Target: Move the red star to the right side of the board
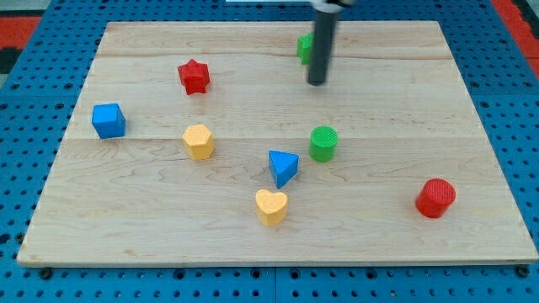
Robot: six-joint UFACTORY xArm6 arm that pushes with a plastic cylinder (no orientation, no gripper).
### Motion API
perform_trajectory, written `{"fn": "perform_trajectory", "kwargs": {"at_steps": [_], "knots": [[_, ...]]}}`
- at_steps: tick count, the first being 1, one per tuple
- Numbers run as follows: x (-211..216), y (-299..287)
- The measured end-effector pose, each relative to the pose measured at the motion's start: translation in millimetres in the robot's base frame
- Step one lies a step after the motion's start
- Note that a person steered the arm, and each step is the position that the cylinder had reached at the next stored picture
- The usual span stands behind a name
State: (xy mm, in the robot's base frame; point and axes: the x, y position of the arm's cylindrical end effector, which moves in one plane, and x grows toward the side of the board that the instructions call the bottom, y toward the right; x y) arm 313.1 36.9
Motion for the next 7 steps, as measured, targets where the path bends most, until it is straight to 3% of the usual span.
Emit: {"fn": "perform_trajectory", "kwargs": {"at_steps": [2,3,4,5,6,7], "knots": [[-53.0,-182.0],[-44.5,-219.8],[15.7,-218.5],[28.0,-162.1],[-1.8,-146.4],[-22.6,-186.8]]}}
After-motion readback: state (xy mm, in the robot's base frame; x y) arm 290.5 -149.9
